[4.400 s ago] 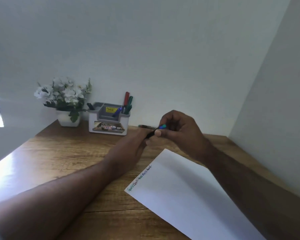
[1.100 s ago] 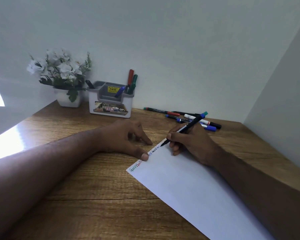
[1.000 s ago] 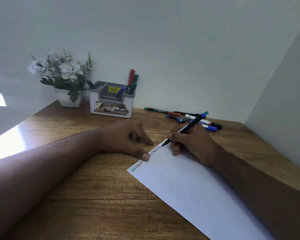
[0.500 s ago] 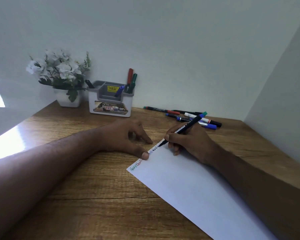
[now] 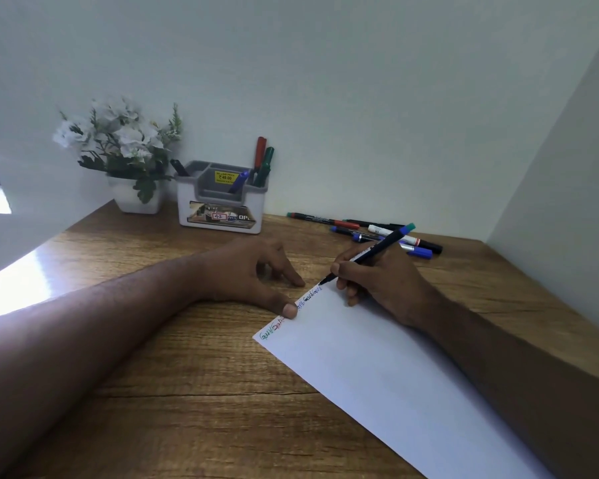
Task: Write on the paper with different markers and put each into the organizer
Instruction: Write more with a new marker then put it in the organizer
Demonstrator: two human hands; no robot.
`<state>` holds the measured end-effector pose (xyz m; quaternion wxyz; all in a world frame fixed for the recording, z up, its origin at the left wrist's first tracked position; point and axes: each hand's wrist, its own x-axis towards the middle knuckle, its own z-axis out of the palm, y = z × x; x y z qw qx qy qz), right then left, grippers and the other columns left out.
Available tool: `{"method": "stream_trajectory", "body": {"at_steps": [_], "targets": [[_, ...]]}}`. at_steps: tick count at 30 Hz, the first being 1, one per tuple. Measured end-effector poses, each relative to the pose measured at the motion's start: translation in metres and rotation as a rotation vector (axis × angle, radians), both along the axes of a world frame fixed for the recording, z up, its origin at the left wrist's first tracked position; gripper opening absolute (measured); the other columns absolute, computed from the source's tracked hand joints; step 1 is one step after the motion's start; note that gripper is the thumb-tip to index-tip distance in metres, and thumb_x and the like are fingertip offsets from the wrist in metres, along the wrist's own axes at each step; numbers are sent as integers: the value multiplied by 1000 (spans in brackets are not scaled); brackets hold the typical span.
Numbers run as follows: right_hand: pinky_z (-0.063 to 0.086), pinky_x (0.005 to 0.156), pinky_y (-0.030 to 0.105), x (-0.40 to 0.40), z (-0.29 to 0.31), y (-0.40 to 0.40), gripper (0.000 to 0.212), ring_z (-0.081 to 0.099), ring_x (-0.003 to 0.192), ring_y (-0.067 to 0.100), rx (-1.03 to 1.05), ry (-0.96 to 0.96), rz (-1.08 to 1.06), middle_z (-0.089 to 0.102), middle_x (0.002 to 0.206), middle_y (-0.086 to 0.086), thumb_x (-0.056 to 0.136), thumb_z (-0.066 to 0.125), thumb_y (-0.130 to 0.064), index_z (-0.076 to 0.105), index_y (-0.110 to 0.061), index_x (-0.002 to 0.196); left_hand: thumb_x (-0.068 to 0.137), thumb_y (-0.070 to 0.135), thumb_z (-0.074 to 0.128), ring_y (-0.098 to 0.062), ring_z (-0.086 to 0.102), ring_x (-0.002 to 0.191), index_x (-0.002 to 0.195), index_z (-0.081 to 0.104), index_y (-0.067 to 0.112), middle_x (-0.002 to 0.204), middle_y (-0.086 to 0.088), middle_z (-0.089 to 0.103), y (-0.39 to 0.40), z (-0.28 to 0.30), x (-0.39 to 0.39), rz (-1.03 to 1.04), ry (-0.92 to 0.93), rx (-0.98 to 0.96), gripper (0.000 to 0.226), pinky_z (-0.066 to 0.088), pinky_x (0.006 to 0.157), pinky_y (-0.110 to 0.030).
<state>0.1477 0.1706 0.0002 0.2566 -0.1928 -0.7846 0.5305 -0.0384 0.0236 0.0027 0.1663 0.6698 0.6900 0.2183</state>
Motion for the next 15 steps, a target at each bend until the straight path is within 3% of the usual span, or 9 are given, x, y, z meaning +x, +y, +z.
{"method": "stream_trajectory", "body": {"at_steps": [6, 8, 10, 12, 15], "targets": [[44, 40, 25, 0, 5, 1, 9, 46, 43, 14, -68, 147, -33, 56, 53, 6, 82, 66, 5, 64, -2, 77, 58, 71, 68, -5, 55, 93, 118, 60, 48, 97, 18, 57, -1, -1, 1, 49, -25, 43, 64, 50, 84, -31], [39, 40, 24, -1, 8, 3, 11, 44, 44, 11, -71, 227, -24, 52, 53, 1, 80, 66, 9, 61, 0, 78, 65, 65, 67, -8, 57, 91, 122, 55, 49, 92, 14, 60, -2, -2, 0, 118, -113, 133, 61, 51, 86, -33], [37, 40, 24, -3, 11, 2, 10, 46, 47, 12, -89, 280, 3, 56, 56, 1, 79, 65, 12, 62, 3, 78, 79, 37, 67, -11, 61, 86, 125, 53, 45, 88, 8, 63, -3, -3, -2, 142, -210, 211, 49, 52, 84, -34], [39, 43, 23, -3, 15, -1, 9, 47, 51, 14, -141, 309, 37, 59, 62, 6, 83, 61, 10, 66, 3, 81, 83, 4, 59, -14, 60, 75, 124, 53, 39, 87, 1, 64, -4, -2, -3, 148, -336, 277, 55, 51, 70, -31], [43, 45, 24, -2, 24, -9, 18, 50, 50, 14, -236, 361, 115, 60, 63, 10, 91, 51, 5, 68, 2, 89, 80, -18, 49, -19, 60, 73, 126, 47, 29, 88, -6, 64, -3, 3, 7, 140, -506, 354, 66, 51, 66, -29]]}}
